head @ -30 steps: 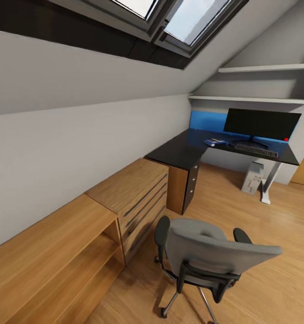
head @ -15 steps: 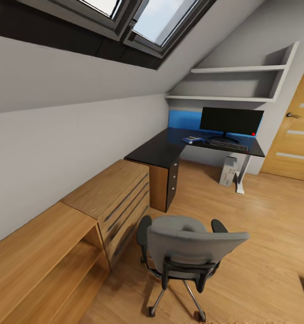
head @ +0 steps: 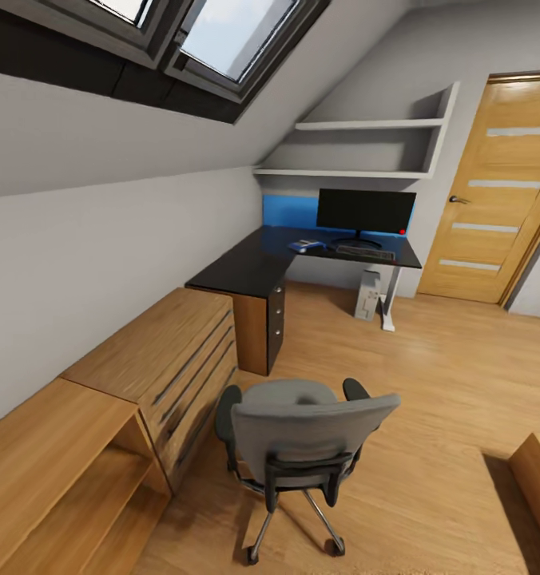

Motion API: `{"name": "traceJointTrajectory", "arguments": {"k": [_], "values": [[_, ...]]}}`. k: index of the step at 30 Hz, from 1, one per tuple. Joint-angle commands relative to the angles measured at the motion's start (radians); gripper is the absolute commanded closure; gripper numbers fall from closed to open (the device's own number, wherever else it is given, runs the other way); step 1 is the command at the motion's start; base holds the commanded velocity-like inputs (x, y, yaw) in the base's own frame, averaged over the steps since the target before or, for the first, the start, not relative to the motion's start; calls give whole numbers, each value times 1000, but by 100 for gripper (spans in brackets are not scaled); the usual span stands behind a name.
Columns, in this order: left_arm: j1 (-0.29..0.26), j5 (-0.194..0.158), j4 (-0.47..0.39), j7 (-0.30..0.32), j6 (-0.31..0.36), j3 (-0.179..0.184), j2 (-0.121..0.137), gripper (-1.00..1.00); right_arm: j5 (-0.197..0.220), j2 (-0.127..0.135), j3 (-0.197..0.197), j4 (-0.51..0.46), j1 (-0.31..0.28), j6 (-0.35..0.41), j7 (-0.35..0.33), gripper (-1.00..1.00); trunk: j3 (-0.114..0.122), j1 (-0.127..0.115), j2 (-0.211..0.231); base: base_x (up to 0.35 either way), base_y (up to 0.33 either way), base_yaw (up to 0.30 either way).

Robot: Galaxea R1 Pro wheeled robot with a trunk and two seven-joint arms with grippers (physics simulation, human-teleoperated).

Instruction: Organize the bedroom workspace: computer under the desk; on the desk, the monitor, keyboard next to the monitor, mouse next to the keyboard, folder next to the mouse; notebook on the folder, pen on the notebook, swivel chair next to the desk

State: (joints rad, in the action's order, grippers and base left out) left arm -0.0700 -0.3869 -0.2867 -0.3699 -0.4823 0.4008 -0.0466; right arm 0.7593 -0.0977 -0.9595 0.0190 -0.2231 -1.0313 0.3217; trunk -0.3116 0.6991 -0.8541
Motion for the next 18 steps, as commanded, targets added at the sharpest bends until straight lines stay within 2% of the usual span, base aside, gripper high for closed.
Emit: {"name": "traceJointTrajectory", "arguments": {"k": [1,9,18], "values": [[-1,-4,0,-8,-2,9,1,-100,-1,-1,-8,2,-1,-1,10,-100,-1,0,-1,0,211,-300],[-1,-4,0,-8,-2,9,1,-100,-2,-2,-8,2,-1,-1,10,-100,-1,0,-1,0,258,-300],[-1,-4,0,-8,-2,9,1,-100,-2,-1,-8,2,-2,-1,9,-100,-1,0,-1,0,63,-300]]}}
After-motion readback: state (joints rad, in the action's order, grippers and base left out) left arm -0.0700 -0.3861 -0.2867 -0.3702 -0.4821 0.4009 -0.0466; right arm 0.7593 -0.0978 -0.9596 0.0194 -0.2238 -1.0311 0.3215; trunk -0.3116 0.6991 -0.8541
